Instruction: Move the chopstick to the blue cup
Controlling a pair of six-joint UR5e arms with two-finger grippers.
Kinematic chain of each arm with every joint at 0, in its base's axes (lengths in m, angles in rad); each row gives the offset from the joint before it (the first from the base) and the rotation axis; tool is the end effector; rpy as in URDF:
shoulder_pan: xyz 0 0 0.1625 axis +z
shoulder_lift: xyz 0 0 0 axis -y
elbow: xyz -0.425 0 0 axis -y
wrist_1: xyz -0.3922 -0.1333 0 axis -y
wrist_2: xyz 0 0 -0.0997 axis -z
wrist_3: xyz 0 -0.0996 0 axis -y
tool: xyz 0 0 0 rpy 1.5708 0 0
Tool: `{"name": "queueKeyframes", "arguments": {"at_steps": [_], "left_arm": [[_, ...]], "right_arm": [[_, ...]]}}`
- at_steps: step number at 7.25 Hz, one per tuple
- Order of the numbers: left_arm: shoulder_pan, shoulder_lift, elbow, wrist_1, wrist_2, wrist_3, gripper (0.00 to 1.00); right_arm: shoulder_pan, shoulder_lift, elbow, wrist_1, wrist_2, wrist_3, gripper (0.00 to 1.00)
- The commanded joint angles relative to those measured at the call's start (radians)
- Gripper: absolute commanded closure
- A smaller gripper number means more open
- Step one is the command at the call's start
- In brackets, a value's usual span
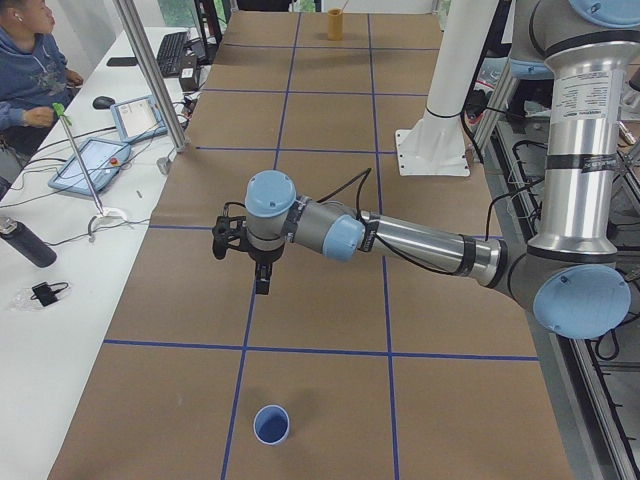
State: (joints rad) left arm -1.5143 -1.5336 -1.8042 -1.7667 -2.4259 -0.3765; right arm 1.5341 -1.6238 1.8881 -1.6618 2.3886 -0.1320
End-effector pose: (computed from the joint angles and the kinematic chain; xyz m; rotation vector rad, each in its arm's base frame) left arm -0.0306 -0.4885 0.5330 0.1779 0.9027 -0.1295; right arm 0.0435 -0.4679 0.5343 0.2026 -0.8087 -0.2297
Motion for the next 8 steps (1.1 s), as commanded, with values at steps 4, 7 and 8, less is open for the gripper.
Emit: {"name": "queueKeyframes", "arguments": {"at_steps": [4, 7, 8], "left_arm": [[0.006, 0.101, -0.086, -0.076, -0.031, -0.012, 0.02], [0.008, 0.124, -0.083, -0.143, -0.073, -0.103, 0.02], [0.023, 0.122, -0.072, -0.198, -0.068, -0.105, 0.02]], "right_arm": [[-0.003, -0.002, -0.003, 0.004, 0.033, 0.011, 0.00], [-0.003, -0.004, -0.001, 0.008, 0.064, 0.005, 0.00], [-0.003, -0.004, 0.003, 0.008, 0.064, 0.008, 0.00]]}}
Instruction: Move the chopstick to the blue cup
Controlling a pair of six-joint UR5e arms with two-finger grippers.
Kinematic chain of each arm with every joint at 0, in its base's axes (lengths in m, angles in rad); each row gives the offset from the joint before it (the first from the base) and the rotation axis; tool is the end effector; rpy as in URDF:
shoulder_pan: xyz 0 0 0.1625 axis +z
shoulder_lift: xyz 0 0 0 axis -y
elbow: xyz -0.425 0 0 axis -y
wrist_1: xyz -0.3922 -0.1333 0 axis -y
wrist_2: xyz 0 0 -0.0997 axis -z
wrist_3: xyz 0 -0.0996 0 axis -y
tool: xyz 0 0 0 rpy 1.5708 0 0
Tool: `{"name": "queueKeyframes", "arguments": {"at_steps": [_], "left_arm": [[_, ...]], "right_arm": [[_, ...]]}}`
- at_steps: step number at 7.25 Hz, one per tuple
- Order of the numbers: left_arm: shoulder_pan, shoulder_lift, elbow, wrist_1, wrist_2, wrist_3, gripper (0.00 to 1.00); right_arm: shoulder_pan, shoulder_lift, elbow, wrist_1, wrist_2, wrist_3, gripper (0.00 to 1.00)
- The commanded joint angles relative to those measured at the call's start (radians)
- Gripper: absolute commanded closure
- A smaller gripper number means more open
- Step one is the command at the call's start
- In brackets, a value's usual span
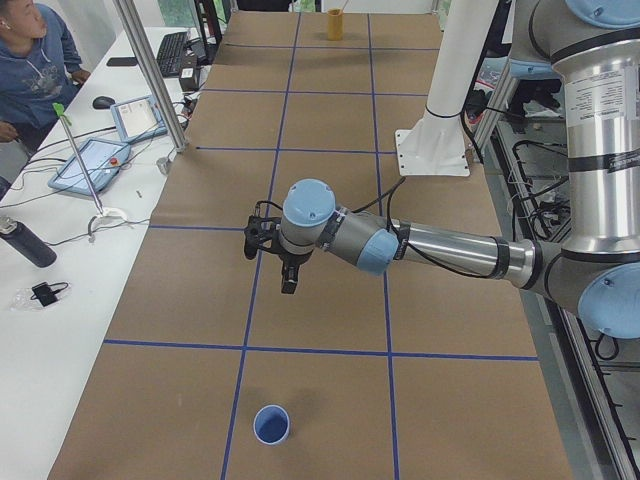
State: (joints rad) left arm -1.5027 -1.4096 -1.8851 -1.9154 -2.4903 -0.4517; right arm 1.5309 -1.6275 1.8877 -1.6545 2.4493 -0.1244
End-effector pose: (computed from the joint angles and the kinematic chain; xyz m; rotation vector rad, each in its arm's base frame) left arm -0.0243 -0.4385 0.5276 0.2147 0.9866 -0.1218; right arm 0.0381 -0.4661 0.5310 0.2023 -0.8703 -0.2308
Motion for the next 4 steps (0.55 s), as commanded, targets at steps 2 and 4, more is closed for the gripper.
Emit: {"name": "queueKeyframes", "arguments": {"at_steps": [2, 4], "left_arm": [[0.019, -0.002, 0.065, -0.056, 0.014, -0.009, 0.03], [0.018, -0.011, 0.195, -0.050, 0.139, 0.345, 0.02]], "right_arm": [[-0.005, 0.000, -0.002, -0.001, 0.005, 0.006, 0.00], [-0.015, 0.000, -0.019, -0.001, 0.005, 0.005, 0.00]]}}
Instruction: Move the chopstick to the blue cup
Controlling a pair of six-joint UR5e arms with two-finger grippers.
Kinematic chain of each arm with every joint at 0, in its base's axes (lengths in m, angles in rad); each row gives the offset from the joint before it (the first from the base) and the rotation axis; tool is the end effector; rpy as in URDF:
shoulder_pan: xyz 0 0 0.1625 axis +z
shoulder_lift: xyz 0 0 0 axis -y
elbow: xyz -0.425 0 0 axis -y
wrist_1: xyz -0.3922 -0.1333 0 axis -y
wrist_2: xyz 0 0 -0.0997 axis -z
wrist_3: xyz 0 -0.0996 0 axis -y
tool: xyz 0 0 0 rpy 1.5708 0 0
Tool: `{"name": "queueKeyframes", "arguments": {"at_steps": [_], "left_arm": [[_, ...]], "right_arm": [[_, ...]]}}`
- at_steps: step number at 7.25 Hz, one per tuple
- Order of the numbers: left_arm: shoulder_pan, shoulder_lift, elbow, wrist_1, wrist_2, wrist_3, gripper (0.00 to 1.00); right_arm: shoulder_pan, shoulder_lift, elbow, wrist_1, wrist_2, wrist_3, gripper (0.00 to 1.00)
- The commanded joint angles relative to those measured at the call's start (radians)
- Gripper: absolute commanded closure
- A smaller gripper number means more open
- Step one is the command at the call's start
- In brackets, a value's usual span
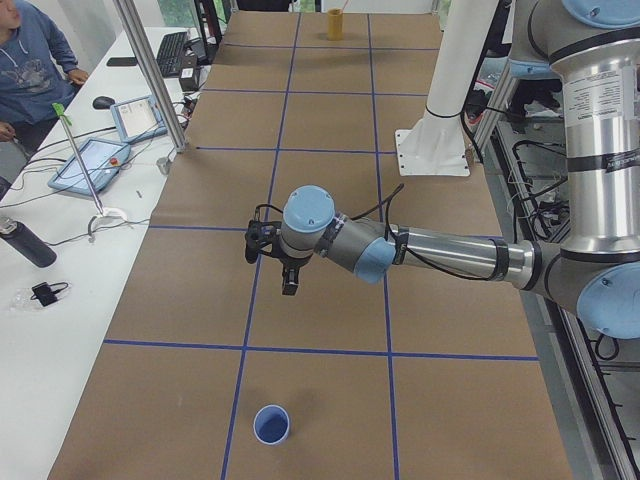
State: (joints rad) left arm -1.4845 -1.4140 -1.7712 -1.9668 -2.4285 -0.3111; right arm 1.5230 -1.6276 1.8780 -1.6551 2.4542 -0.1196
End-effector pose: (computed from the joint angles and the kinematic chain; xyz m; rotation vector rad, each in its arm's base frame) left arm -0.0195 -0.4468 0.5817 0.2372 0.9068 -0.0196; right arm 0.0341 -0.4668 0.5355 0.1871 -0.8771 -0.2294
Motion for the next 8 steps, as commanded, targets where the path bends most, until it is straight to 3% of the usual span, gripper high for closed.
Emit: {"name": "queueKeyframes", "arguments": {"at_steps": [1, 4, 8], "left_arm": [[-0.017, -0.034, 0.164, 0.002, 0.110, 0.351, 0.03], [-0.172, -0.146, 0.459, 0.002, 0.108, 0.651, 0.03], [-0.224, -0.241, 0.671, 0.005, 0.124, 0.644, 0.03]], "right_arm": [[-0.012, 0.000, -0.011, 0.000, 0.000, 0.000, 0.00], [-0.026, 0.000, -0.017, 0.000, 0.005, -0.002, 0.00], [-0.034, 0.002, -0.025, 0.000, 0.003, -0.002, 0.00]]}}
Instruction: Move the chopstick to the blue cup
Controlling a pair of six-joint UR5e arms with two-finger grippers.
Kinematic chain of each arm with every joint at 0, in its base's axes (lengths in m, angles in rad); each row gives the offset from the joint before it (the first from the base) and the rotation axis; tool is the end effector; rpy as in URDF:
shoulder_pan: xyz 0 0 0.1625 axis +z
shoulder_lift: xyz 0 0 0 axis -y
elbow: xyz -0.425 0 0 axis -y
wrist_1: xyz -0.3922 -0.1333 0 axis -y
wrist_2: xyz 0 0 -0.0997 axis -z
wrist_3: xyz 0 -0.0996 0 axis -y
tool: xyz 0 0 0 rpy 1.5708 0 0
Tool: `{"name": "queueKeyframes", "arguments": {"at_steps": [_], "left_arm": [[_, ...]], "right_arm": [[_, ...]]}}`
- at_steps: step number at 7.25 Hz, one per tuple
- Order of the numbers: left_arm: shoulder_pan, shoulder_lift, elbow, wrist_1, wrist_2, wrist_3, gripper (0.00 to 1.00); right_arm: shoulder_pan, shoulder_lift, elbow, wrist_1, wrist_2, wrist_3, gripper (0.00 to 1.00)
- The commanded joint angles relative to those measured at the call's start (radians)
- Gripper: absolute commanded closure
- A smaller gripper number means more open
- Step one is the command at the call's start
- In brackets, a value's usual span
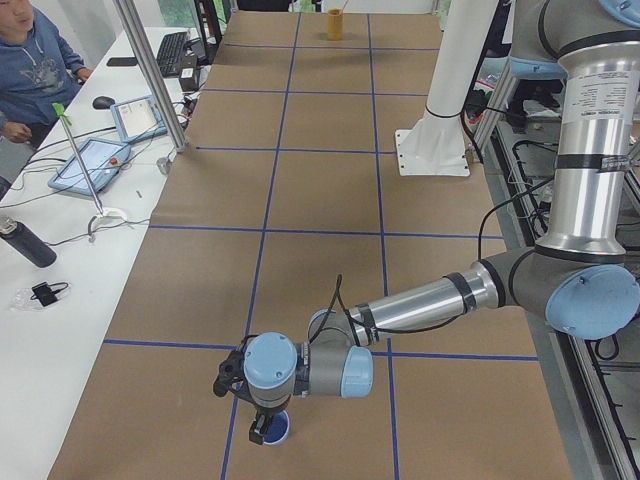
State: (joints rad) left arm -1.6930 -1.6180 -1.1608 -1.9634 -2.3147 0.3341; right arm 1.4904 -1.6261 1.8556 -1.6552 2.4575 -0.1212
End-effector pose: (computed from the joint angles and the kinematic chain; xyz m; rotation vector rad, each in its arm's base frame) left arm -0.1249 -0.4769 0.7965 0.1963 0.7196 0.2131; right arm 0.0185 -0.4692 0.5455 0.1539 -0.8845 -0.2522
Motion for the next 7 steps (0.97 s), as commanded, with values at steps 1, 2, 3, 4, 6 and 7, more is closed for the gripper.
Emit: {"name": "queueKeyframes", "arguments": {"at_steps": [1, 2, 3, 4, 6, 7], "left_arm": [[-0.019, -0.080, 0.108, 0.000, 0.012, -0.080, 0.02], [-0.019, -0.097, 0.140, -0.011, 0.029, -0.127, 0.02], [-0.019, -0.097, 0.151, -0.011, 0.040, -0.154, 0.02], [-0.017, -0.097, 0.165, -0.012, 0.043, -0.190, 0.02], [-0.016, -0.097, 0.196, -0.014, 0.046, -0.199, 0.02], [-0.013, -0.097, 0.210, -0.018, 0.046, -0.214, 0.02]], "right_arm": [[-0.002, 0.000, -0.007, 0.002, 0.001, 0.000, 0.00], [-0.002, 0.002, -0.012, 0.002, 0.000, 0.000, 0.00], [-0.004, 0.002, -0.012, 0.000, 0.001, 0.000, 0.00], [-0.007, 0.002, -0.013, 0.000, 0.001, 0.000, 0.00], [-0.007, 0.002, -0.015, 0.000, 0.001, 0.000, 0.00], [-0.009, 0.002, -0.016, 0.000, 0.001, 0.000, 0.00]]}}
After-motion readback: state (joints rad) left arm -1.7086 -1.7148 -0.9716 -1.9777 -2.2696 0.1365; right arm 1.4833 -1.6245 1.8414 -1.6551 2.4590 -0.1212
